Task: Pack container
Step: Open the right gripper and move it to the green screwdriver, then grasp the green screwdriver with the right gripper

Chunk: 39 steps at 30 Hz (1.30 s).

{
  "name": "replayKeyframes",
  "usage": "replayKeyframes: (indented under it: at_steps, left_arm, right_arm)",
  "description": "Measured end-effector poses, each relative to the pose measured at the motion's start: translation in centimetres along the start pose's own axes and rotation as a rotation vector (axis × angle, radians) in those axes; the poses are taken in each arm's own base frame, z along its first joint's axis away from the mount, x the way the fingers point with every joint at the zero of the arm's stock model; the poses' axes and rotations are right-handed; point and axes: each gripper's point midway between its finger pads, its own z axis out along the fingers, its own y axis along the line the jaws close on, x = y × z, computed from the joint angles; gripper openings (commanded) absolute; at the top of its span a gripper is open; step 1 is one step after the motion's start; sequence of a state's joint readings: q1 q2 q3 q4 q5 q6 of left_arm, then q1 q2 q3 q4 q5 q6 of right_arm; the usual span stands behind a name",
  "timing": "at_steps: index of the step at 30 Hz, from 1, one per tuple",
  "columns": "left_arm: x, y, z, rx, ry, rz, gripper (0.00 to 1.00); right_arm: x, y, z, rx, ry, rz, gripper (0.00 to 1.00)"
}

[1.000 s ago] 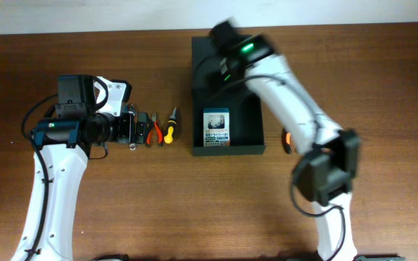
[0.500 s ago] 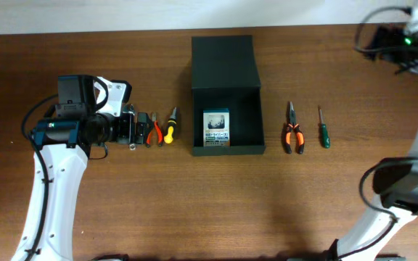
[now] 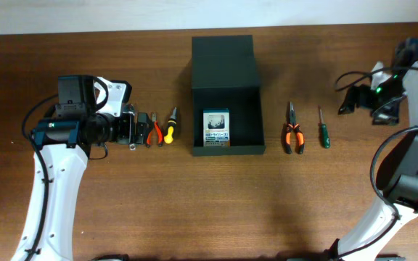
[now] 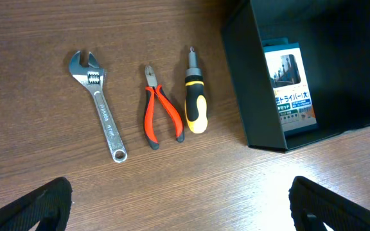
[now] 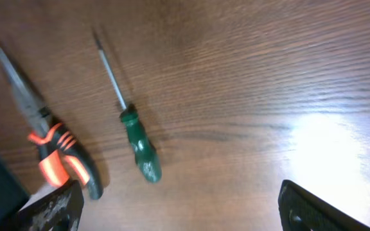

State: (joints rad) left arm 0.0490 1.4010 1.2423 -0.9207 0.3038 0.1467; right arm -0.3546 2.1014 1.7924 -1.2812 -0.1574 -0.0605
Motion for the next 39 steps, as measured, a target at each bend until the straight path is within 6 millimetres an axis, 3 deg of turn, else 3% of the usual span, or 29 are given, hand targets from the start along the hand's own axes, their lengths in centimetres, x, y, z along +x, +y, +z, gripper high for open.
replayKeyframes:
  at_steps: [5, 13, 24, 34, 39]
  left_arm:
    - [0.0, 0.0, 0.0, 0.000, 0.000, 0.000, 0.99]
    - [0.0, 0.0, 0.0, 0.000, 0.000, 0.000, 0.99]
    - [0.0, 0.0, 0.0, 0.000, 0.000, 0.000, 0.99]
    - [0.0, 0.0, 0.0, 0.000, 0.000, 0.000, 0.99]
    - [0.0, 0.0, 0.0, 0.000, 0.000, 0.000, 0.99]
  right_arm:
    - [1.1, 0.3, 3.0, 0.000, 0.034, -0.018, 0.83]
    - [2.3, 1.9, 6.0, 0.076, 0.064, -0.104, 0.82]
    - [0.0, 2.5, 6.6, 0.162, -0.030, -0.174, 0.73]
    - [0.1, 2.6, 6.8, 0.154, -0.032, -0.175, 0.69]
    - [1.4, 2.3, 8.4, 0.154, -0.003, -0.174, 0.68]
